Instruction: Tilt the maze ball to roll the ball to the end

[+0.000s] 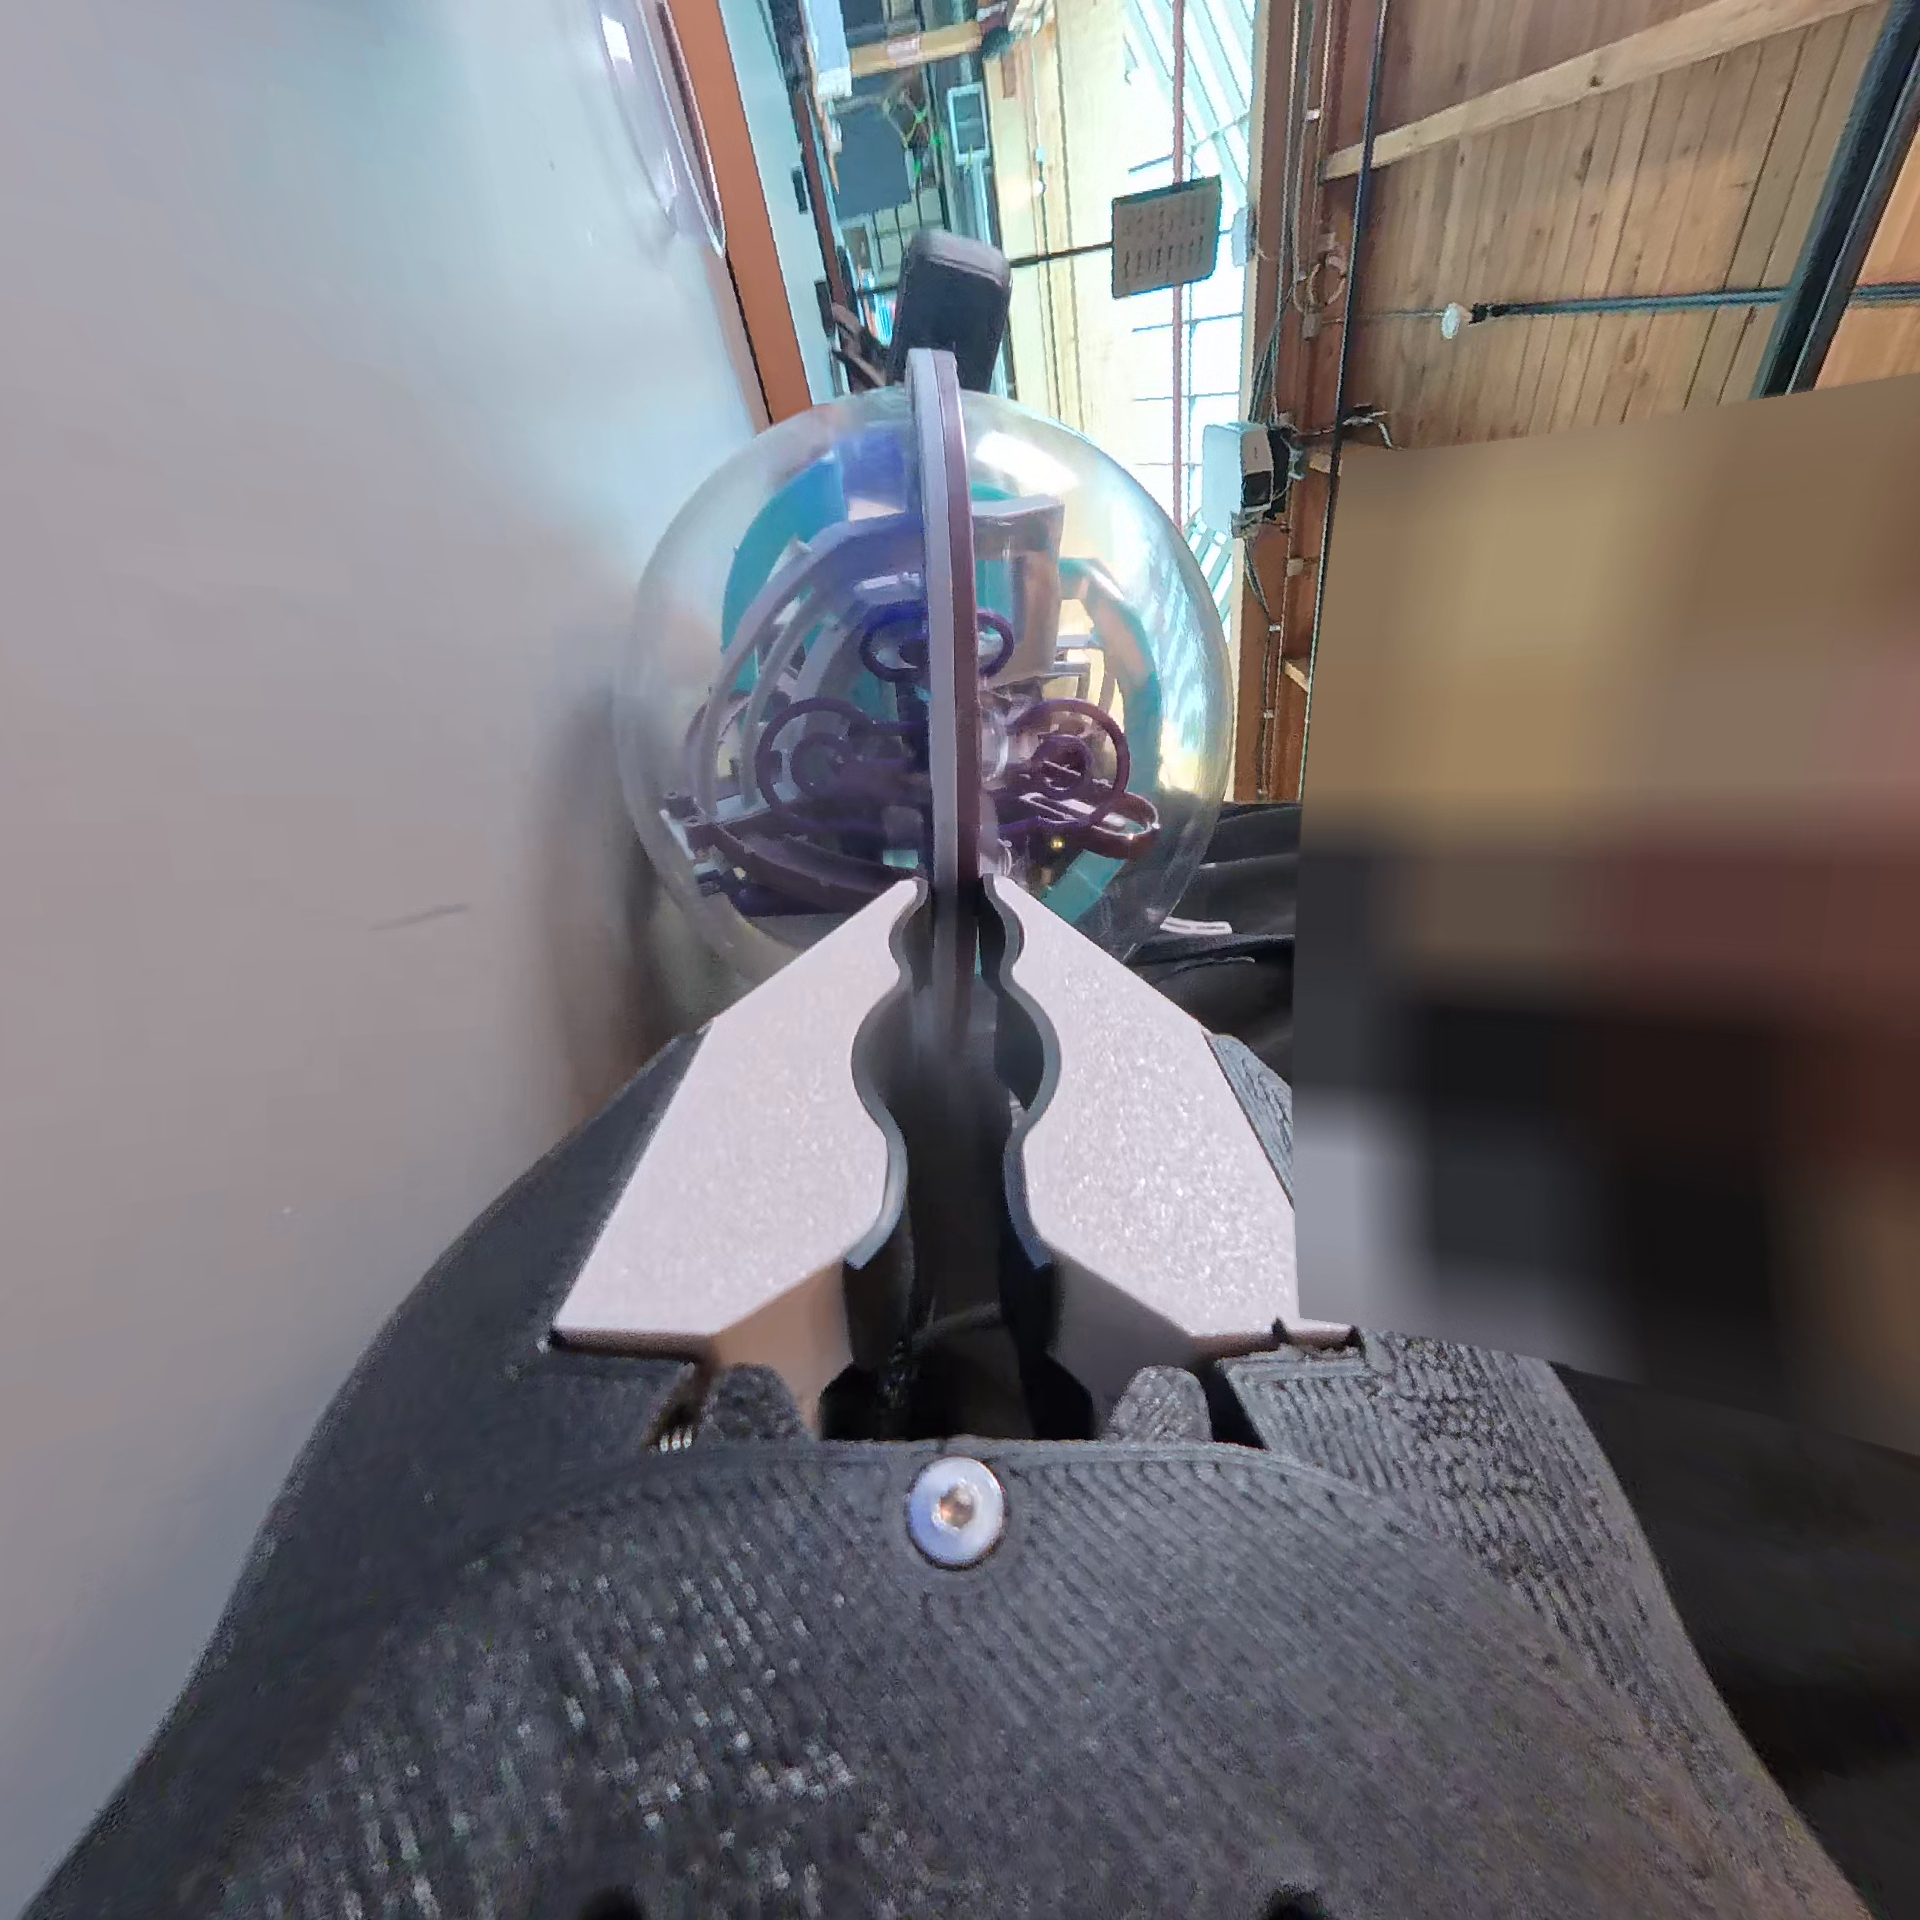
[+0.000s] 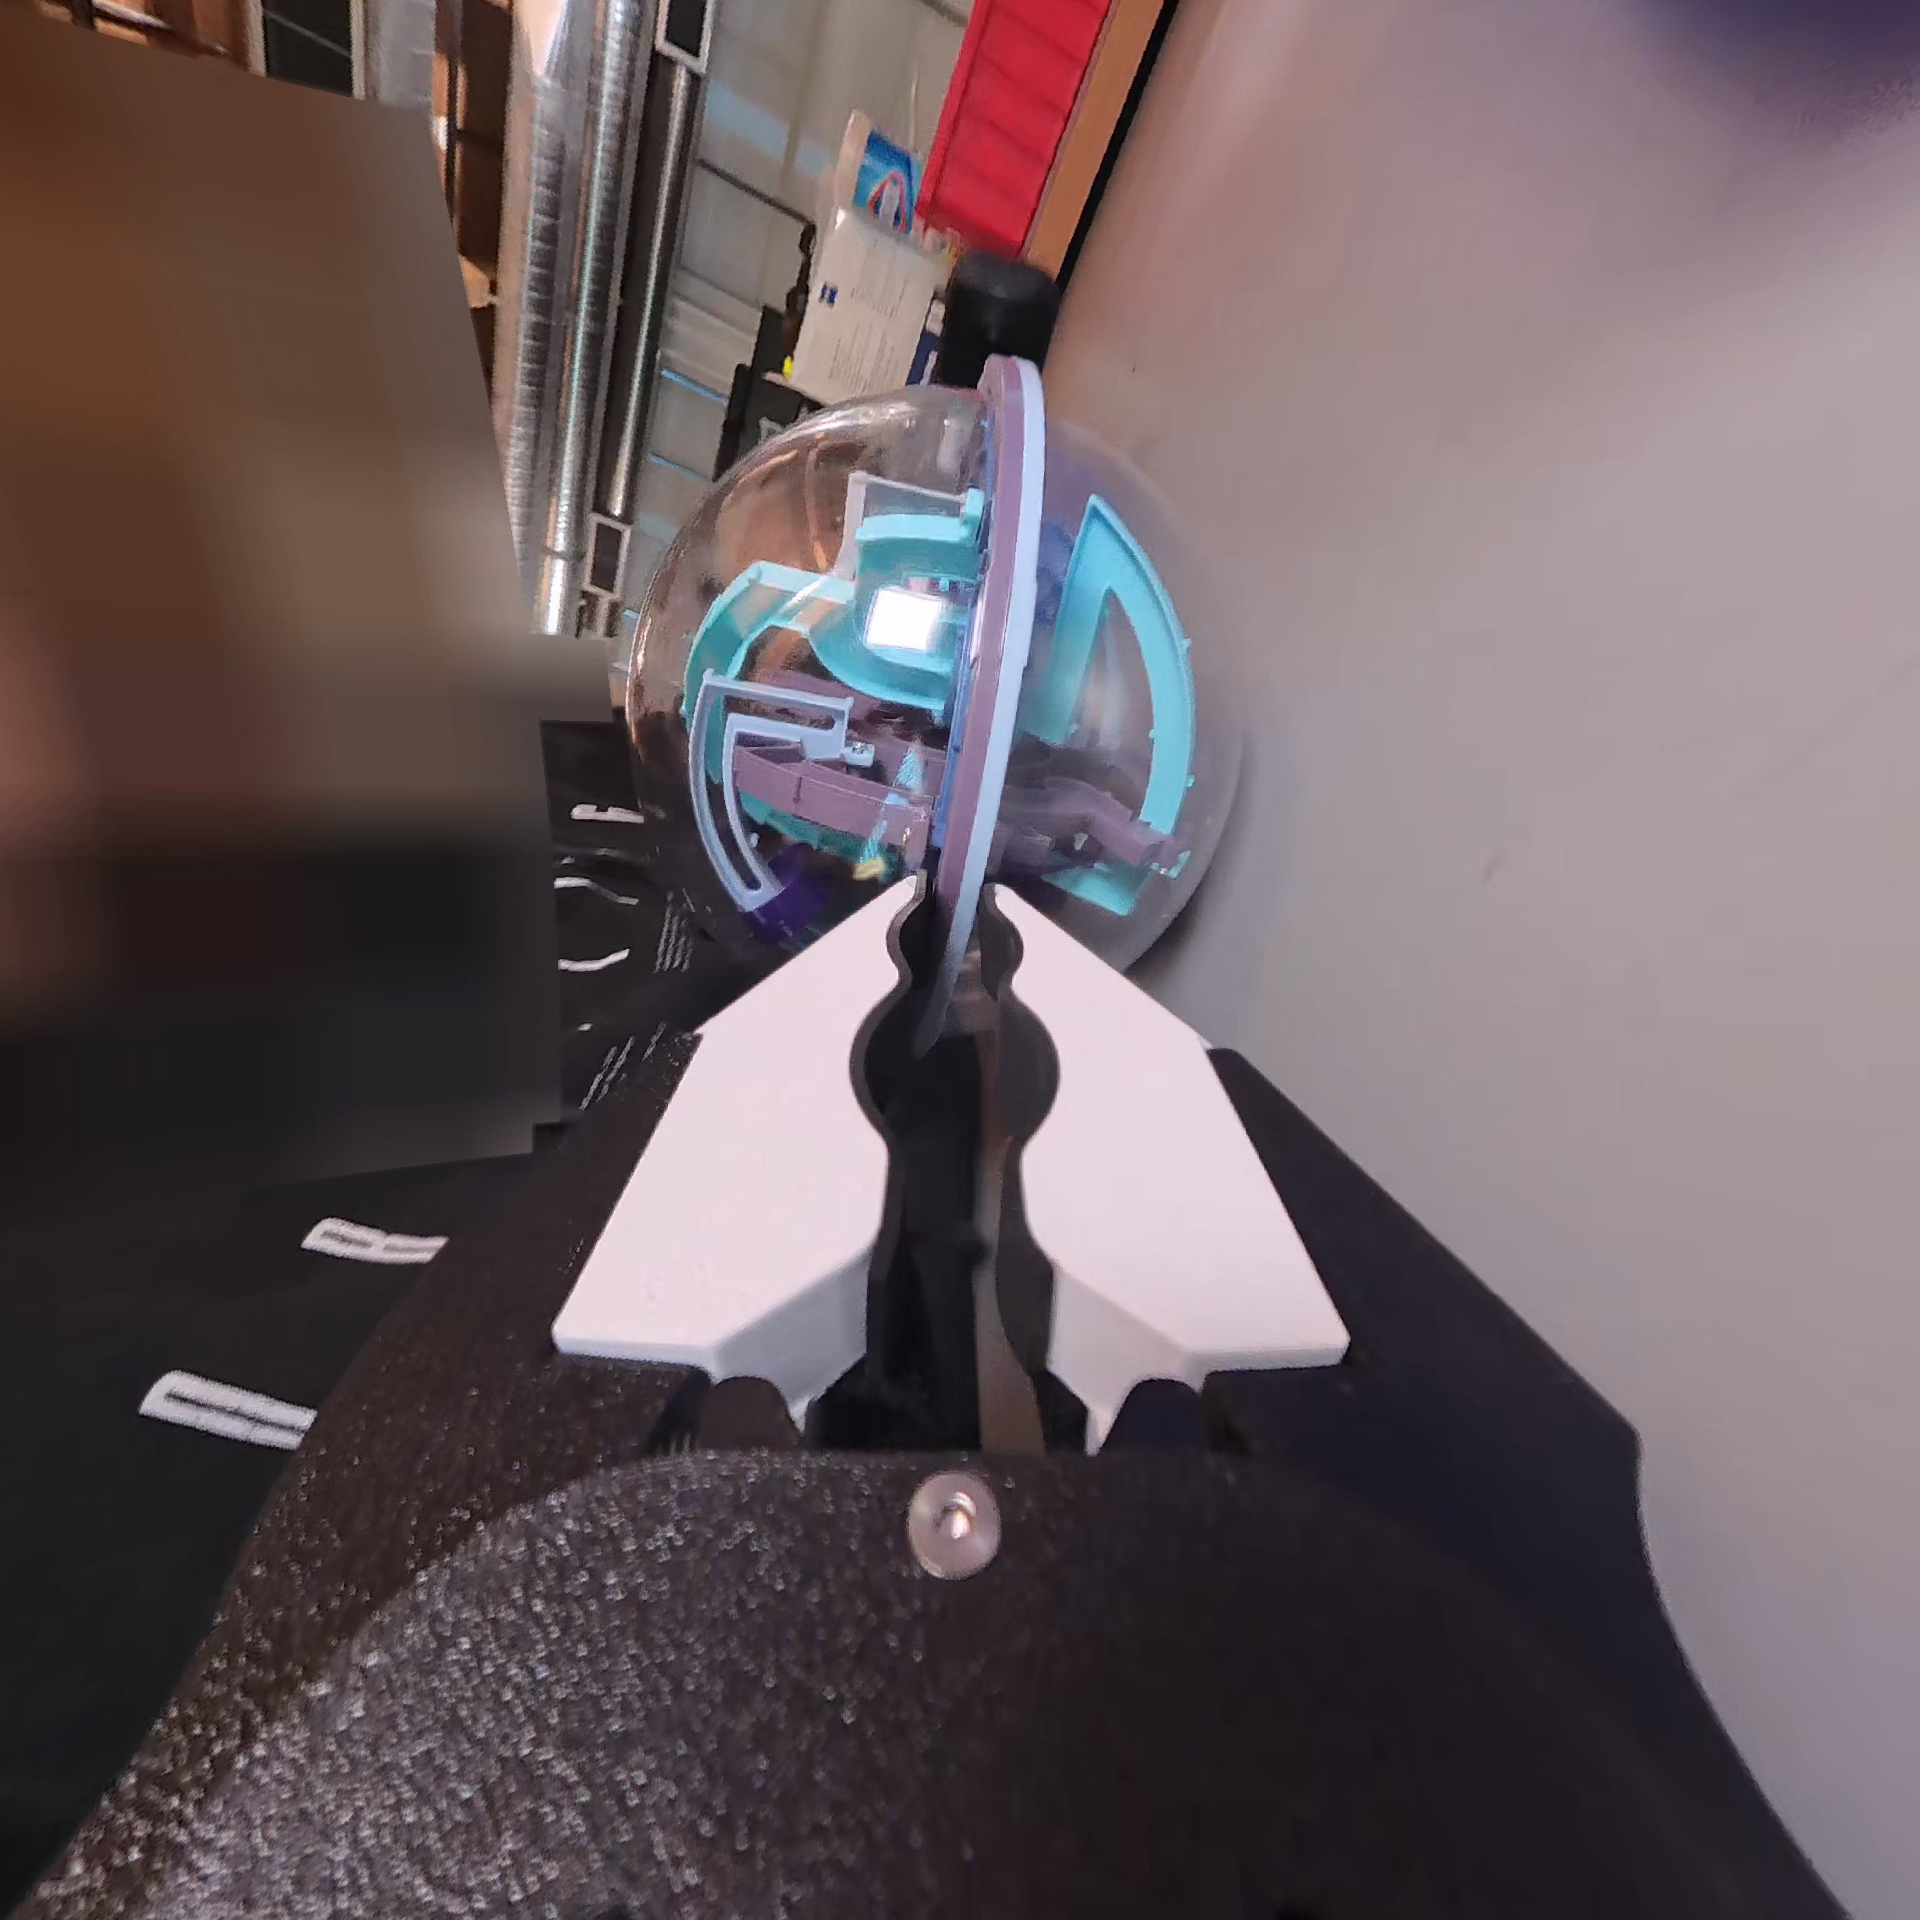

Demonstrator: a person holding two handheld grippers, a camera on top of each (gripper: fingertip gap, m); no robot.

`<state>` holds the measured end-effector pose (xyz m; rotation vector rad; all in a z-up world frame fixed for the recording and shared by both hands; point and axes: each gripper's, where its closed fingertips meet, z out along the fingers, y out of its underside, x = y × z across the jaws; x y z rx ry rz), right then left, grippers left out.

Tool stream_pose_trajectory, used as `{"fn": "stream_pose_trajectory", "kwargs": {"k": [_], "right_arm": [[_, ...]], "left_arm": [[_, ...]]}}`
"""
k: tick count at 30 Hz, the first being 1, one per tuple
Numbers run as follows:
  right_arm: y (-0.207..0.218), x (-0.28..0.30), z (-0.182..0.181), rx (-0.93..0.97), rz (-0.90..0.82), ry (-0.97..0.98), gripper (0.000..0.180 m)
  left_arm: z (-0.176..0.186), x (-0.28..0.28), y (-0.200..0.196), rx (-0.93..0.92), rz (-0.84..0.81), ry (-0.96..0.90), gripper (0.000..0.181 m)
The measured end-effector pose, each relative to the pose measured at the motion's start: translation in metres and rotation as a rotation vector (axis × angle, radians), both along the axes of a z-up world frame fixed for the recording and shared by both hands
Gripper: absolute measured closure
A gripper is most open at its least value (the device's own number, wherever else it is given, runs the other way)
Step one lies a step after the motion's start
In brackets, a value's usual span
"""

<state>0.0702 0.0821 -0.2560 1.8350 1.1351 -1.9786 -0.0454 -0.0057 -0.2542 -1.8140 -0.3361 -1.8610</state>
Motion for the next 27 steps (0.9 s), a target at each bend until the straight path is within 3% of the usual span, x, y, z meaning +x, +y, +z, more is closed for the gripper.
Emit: {"fn": "stream_pose_trajectory", "kwargs": {"k": [1,10,17,24,27], "right_arm": [[0.004,-0.003,0.000,0.025,-0.021,0.009,0.173],[0.018,-0.011,0.009,0.482,-0.190,0.143,0.162],[0.019,-0.002,0.053,0.749,-0.271,0.283,0.166],[-0.047,-0.033,0.096,0.855,-0.172,0.482,0.175],[-0.080,-0.057,0.112,0.890,-0.204,0.546,0.180]], "left_arm": [[0.000,-0.001,0.002,0.016,0.021,0.003,0.174],[0.001,-0.011,0.010,0.127,0.154,0.079,0.174],[0.003,-0.015,0.017,0.167,0.196,0.112,0.174],[0.011,-0.013,0.023,0.212,0.238,0.098,0.175],[0.009,-0.016,0.025,0.213,0.263,0.093,0.175]]}}
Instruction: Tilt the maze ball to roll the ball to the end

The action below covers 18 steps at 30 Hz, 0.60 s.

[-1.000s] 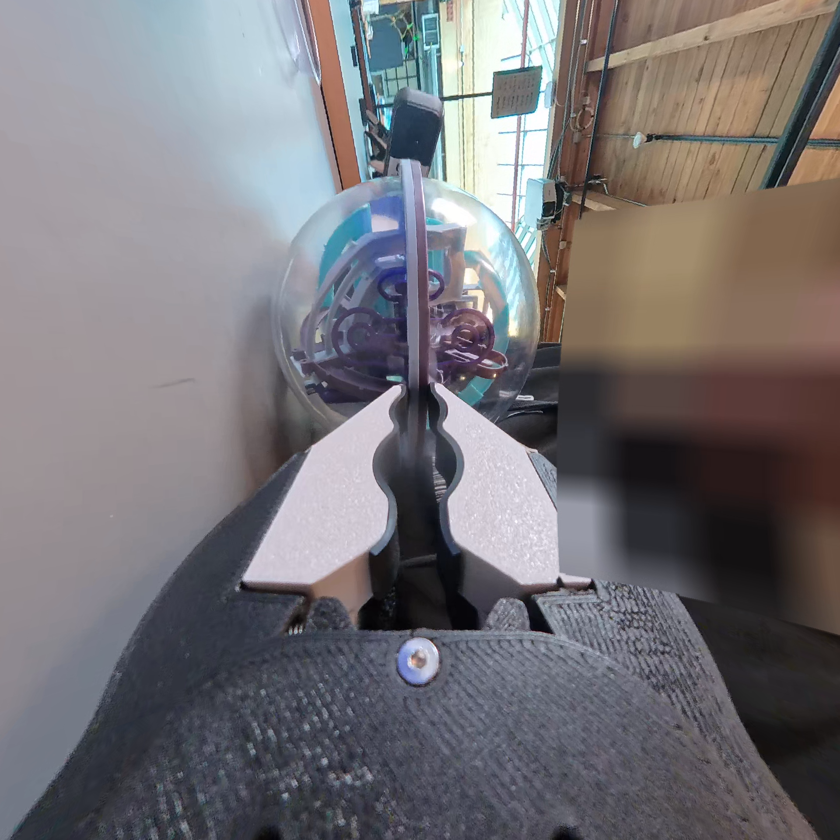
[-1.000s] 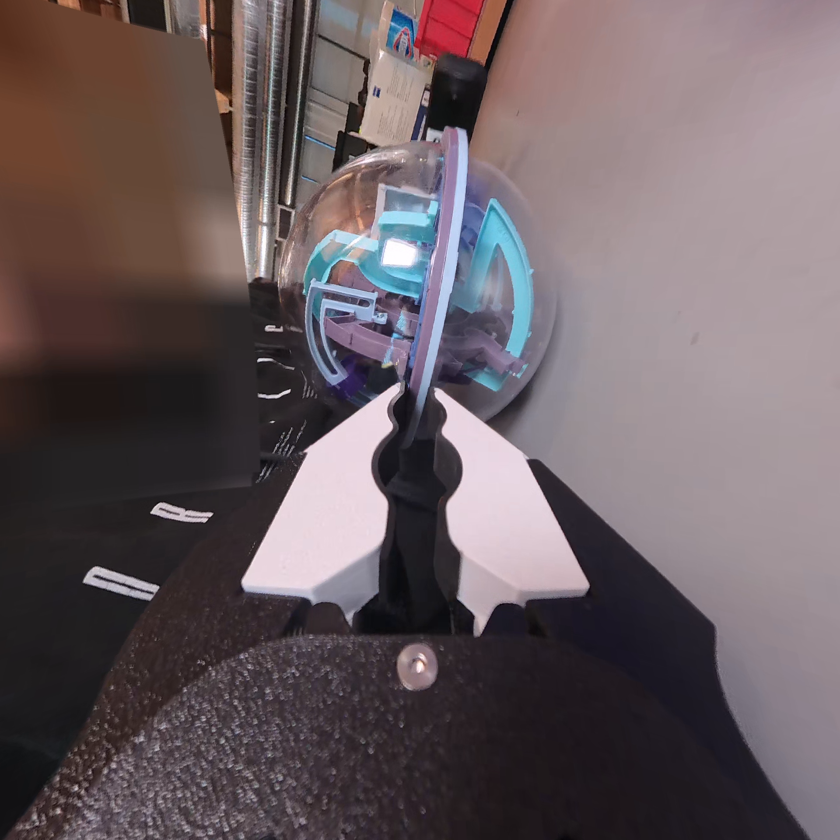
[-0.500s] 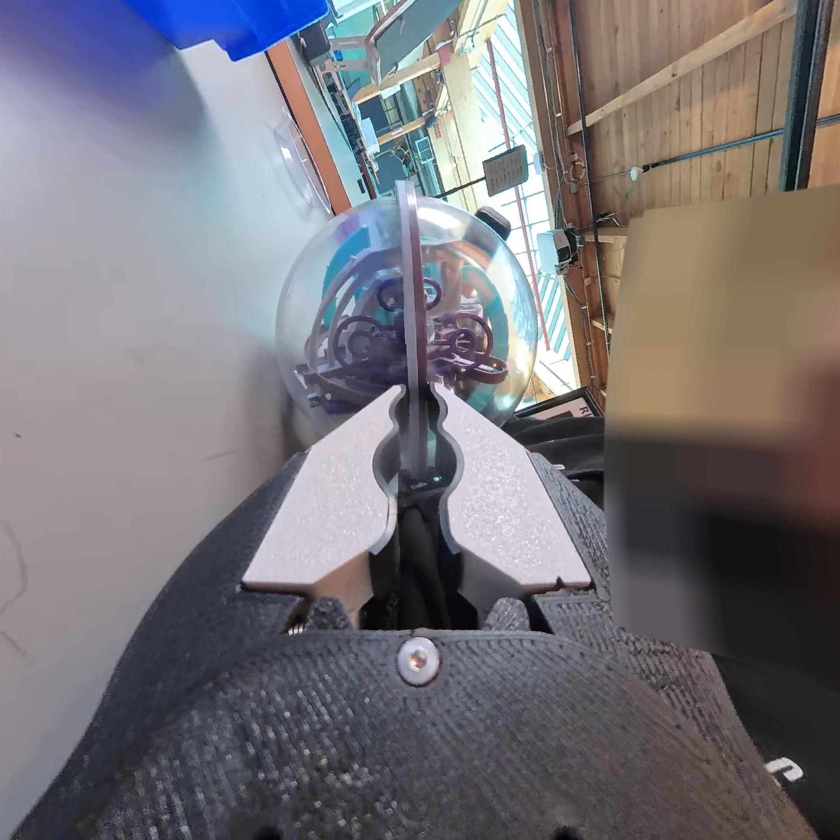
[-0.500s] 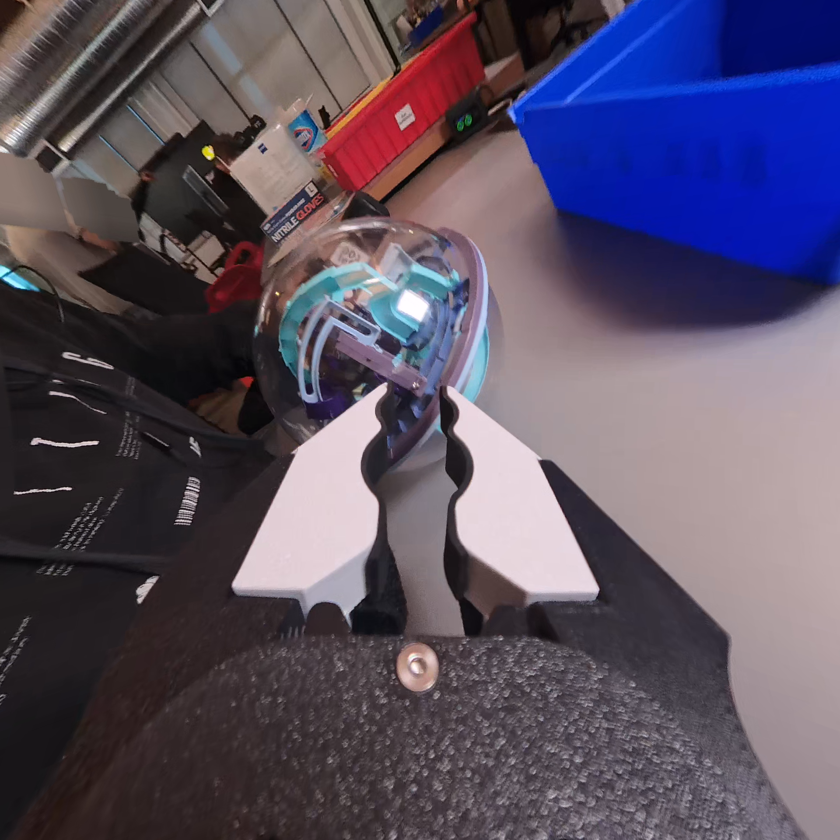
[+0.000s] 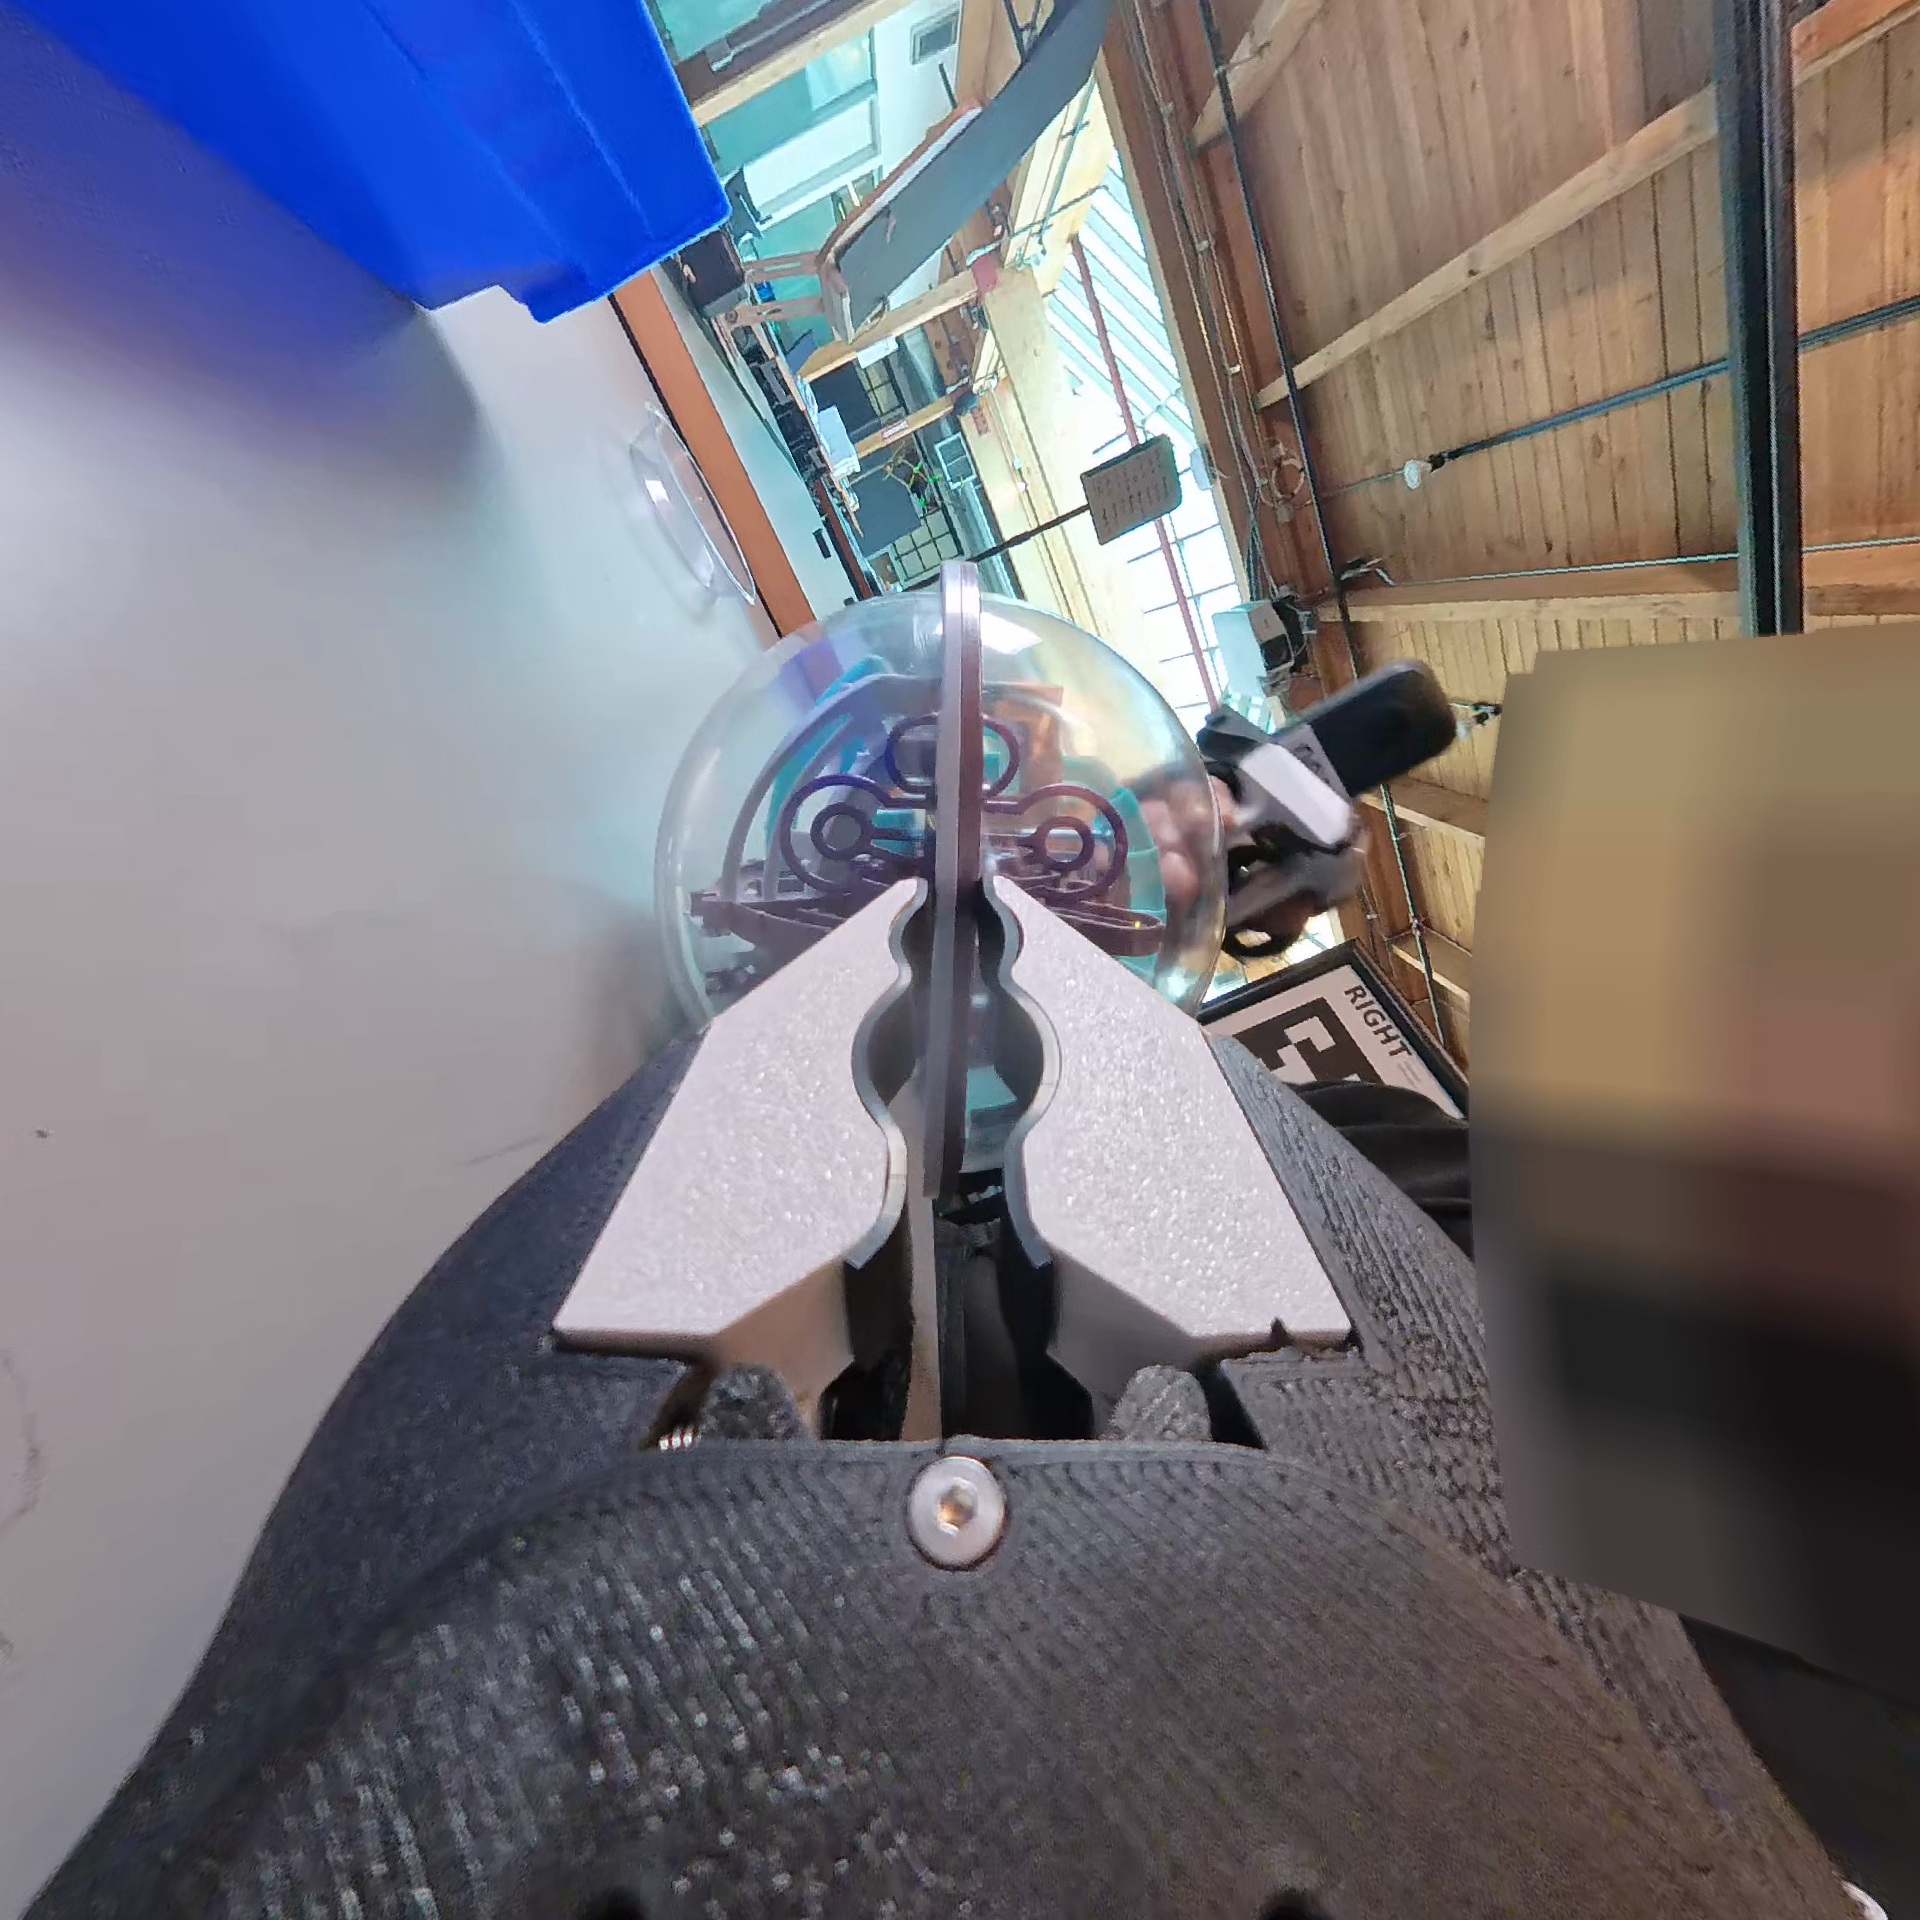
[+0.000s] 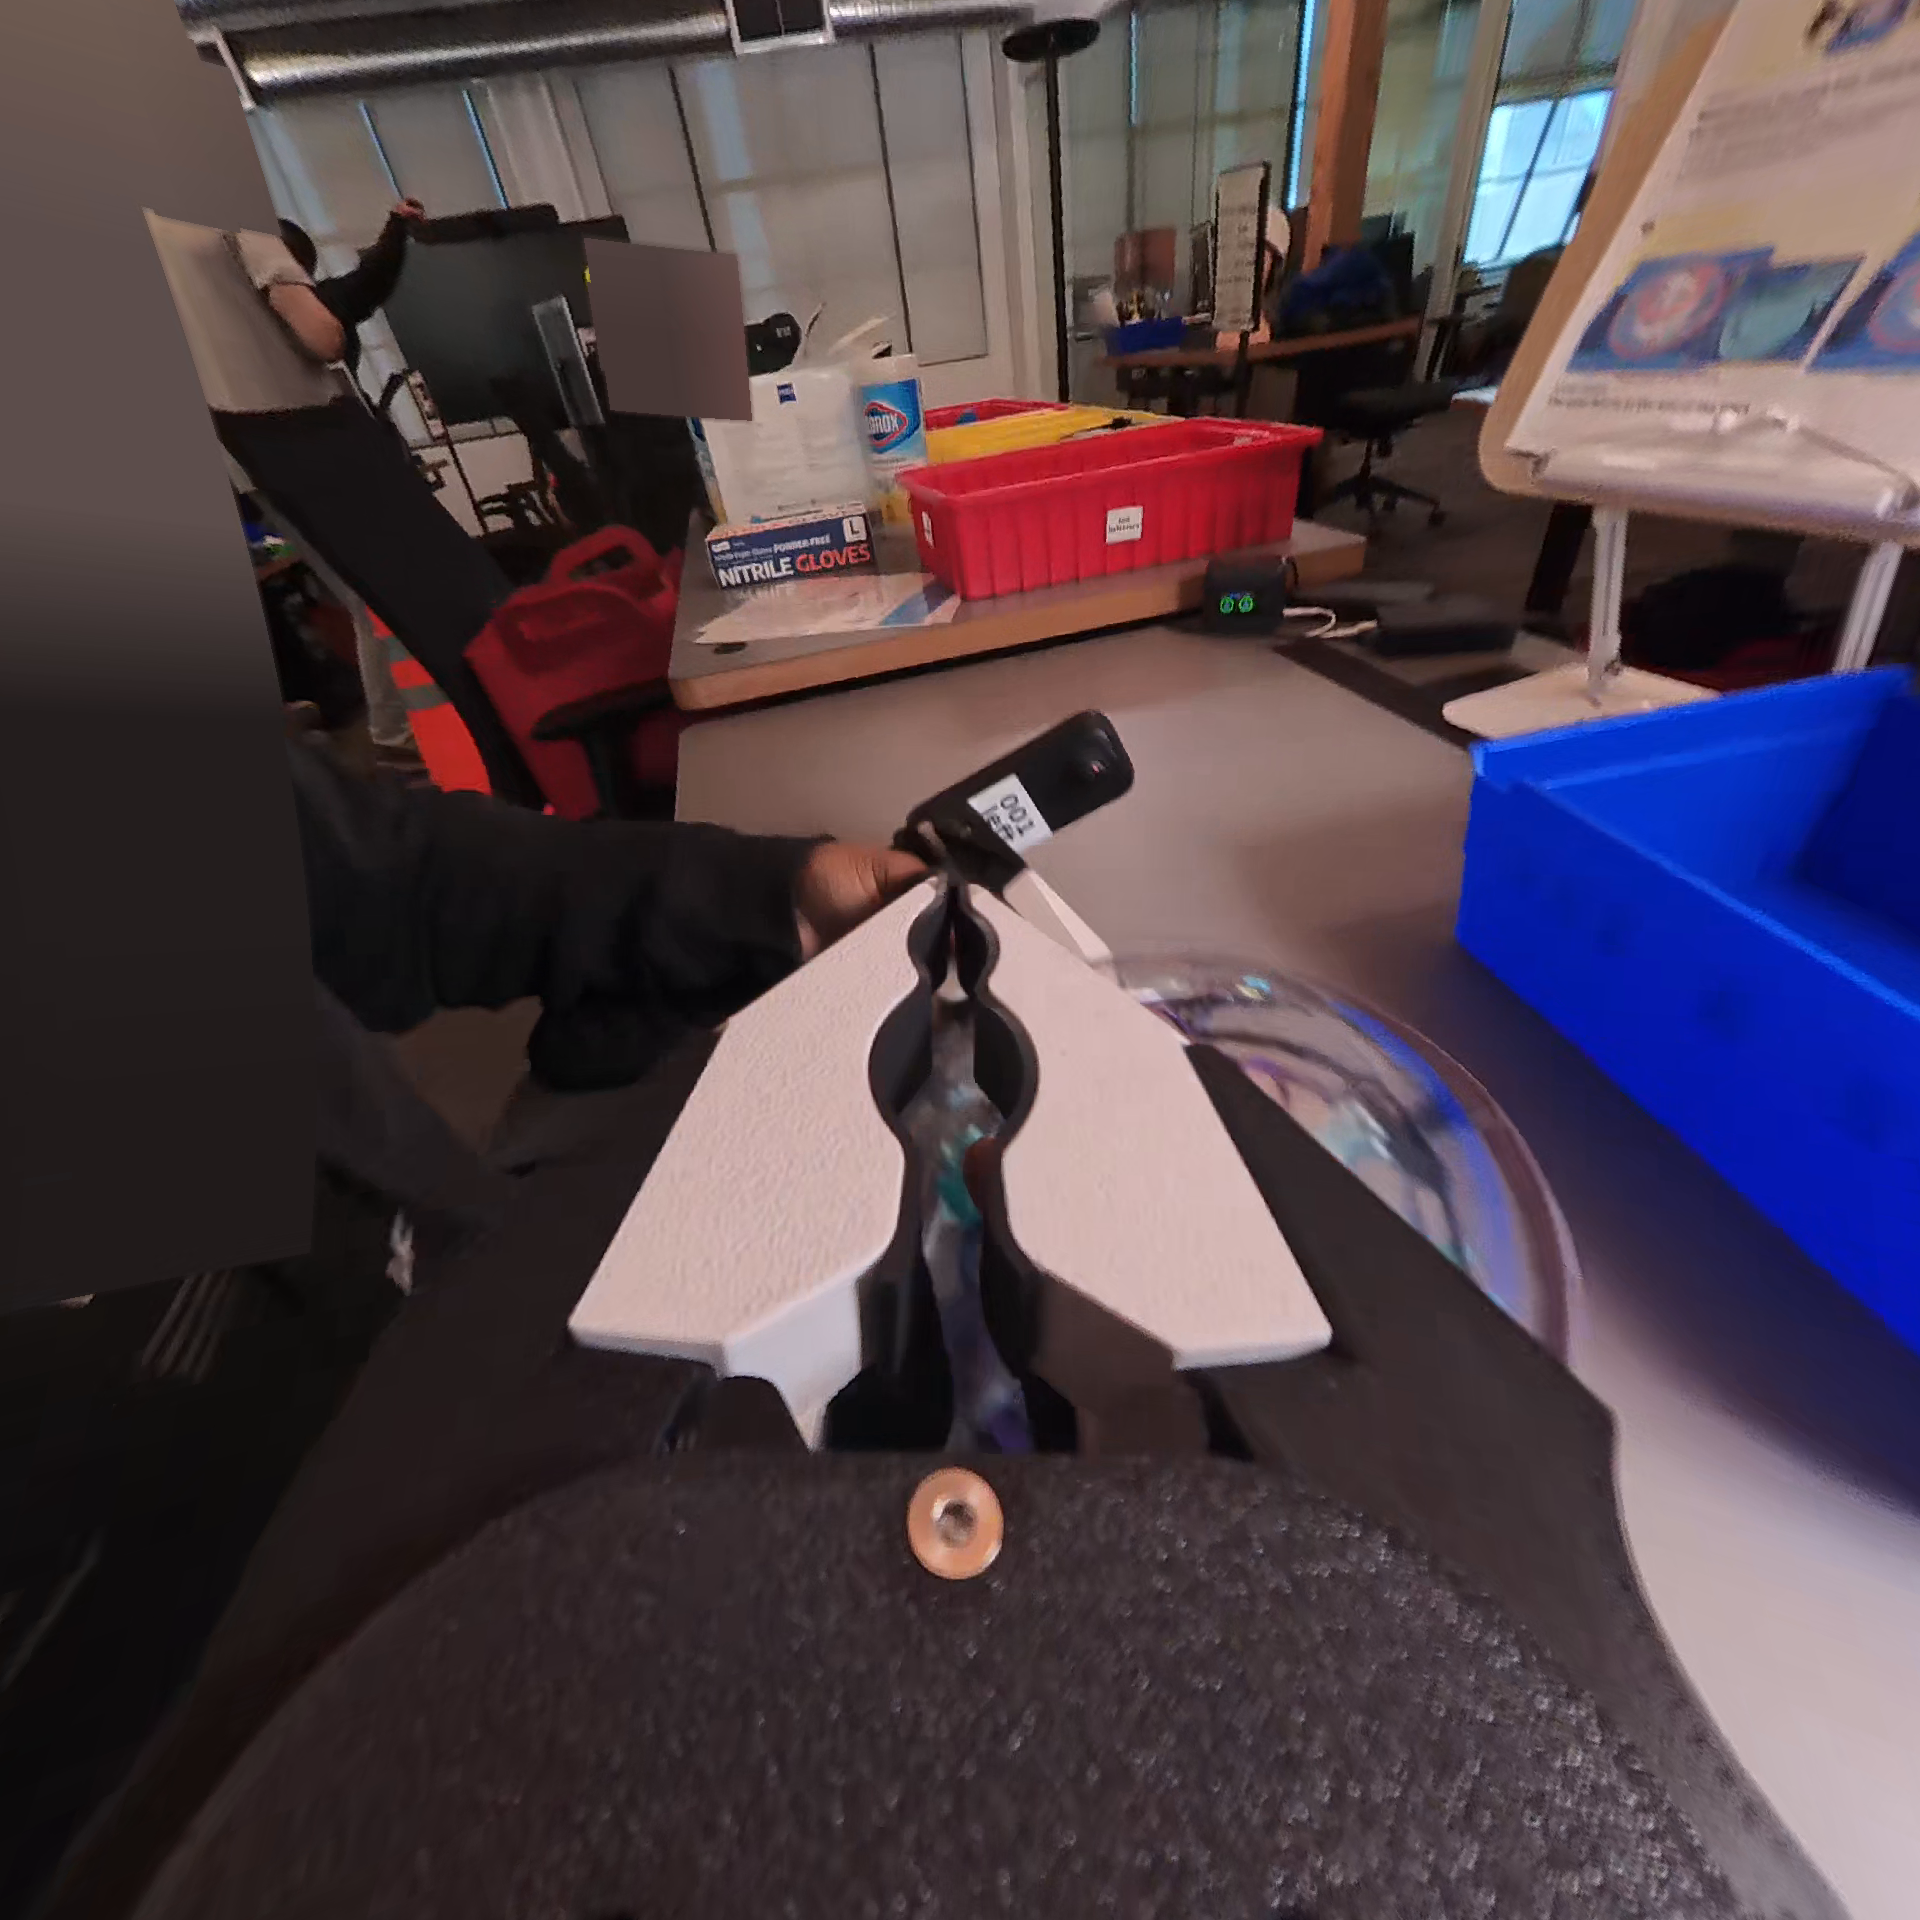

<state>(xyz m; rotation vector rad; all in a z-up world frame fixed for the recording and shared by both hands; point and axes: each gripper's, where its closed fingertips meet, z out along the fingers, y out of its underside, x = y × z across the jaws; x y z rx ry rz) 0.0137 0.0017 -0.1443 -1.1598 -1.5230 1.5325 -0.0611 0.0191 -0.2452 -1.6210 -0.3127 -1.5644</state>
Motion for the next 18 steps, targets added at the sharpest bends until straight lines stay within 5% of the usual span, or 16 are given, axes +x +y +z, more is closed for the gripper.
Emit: {"fn": "stream_pose_trajectory", "kwargs": {"k": [6,13,18], "right_arm": [[-0.089,-0.037,0.005,0.049,0.056,0.012,0.180],[-0.196,-0.049,-0.050,0.106,0.268,-0.081,0.172],[-0.210,-0.029,-0.072,0.170,0.283,-0.082,0.166]], "left_arm": [[-0.002,-0.003,-0.001,0.000,0.033,-0.017,0.175],[-0.003,-0.008,-0.001,0.000,0.065,-0.030,0.175],[-0.002,-0.006,-0.003,0.015,0.054,-0.019,0.174]]}}
